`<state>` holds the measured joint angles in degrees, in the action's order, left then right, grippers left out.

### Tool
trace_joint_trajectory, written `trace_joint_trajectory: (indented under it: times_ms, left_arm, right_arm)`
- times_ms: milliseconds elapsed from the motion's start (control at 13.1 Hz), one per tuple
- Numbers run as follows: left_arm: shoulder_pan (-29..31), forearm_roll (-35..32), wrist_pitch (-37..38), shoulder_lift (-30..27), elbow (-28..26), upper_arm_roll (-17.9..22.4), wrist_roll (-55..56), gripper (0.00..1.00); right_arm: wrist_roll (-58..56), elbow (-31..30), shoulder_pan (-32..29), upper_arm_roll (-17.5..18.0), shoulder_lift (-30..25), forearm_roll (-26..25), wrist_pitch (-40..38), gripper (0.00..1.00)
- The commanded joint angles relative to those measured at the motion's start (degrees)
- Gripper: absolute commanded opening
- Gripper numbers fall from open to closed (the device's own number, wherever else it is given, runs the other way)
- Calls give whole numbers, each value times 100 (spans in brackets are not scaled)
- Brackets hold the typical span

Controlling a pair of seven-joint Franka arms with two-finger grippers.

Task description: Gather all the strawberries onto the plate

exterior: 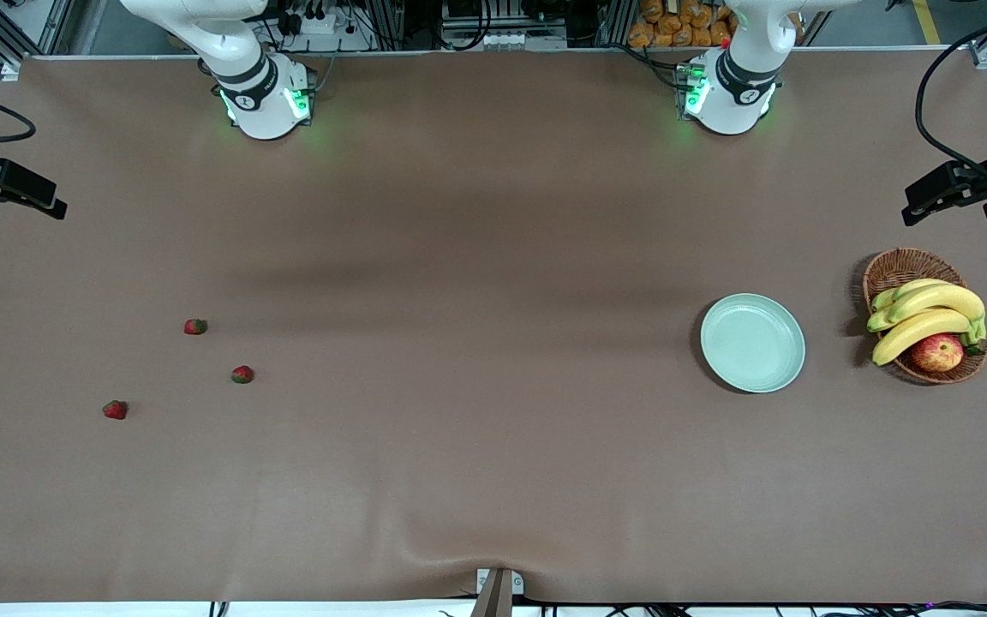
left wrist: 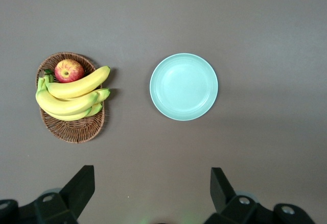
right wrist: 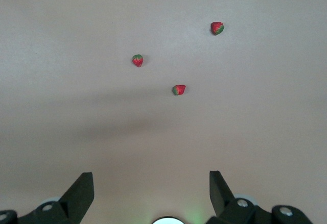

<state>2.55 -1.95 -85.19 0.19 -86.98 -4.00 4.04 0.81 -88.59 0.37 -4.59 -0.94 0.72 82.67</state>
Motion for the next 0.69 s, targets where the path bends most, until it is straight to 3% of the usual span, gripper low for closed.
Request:
trace_joint_trajectory:
  times_ms: [0,611]
  left_arm:
    - [18,107,222,-37,76,-4,-123,100]
    - [44,116,223,25,103,5,-132,100]
  right_arm:
    - [24,-71,-37,46,-38,-37,48,100]
    - [15,-185,-45,46,-20,-37,127,100]
